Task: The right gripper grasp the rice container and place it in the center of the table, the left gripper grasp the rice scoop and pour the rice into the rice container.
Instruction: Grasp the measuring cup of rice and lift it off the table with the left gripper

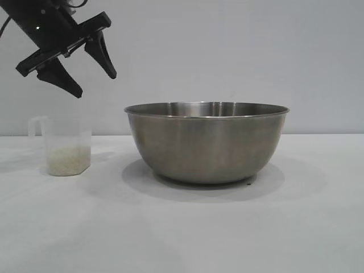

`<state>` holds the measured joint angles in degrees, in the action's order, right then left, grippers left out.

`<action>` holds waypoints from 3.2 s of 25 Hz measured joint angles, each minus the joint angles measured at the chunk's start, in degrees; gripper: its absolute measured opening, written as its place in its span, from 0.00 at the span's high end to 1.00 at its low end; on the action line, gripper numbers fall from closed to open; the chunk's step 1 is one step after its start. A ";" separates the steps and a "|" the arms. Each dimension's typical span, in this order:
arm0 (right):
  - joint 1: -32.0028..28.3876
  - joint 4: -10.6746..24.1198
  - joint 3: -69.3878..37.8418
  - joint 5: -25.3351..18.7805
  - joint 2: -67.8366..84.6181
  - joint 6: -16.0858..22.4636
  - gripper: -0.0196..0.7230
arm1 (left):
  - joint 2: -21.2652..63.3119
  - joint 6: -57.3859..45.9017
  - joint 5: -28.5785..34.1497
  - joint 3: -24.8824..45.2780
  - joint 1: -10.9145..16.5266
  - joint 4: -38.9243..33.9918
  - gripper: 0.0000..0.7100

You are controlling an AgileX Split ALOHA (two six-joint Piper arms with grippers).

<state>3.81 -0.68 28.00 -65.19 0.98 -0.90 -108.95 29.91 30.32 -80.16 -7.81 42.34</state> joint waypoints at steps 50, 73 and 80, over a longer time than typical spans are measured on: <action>0.00 -0.18 0.00 0.00 0.00 0.00 0.21 | 50.24 -21.05 -5.96 49.59 0.00 -23.72 0.34; 0.00 -0.18 0.00 0.00 0.00 0.00 0.21 | 50.59 -28.81 -49.32 73.80 0.00 -31.27 0.71; 0.00 -0.18 0.00 0.00 0.00 0.00 0.21 | 49.66 -39.85 -63.49 77.57 0.00 -54.22 0.62</action>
<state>3.81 -0.86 28.00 -65.19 0.98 -0.90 -59.28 -9.94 -33.17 -2.60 -7.81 -11.88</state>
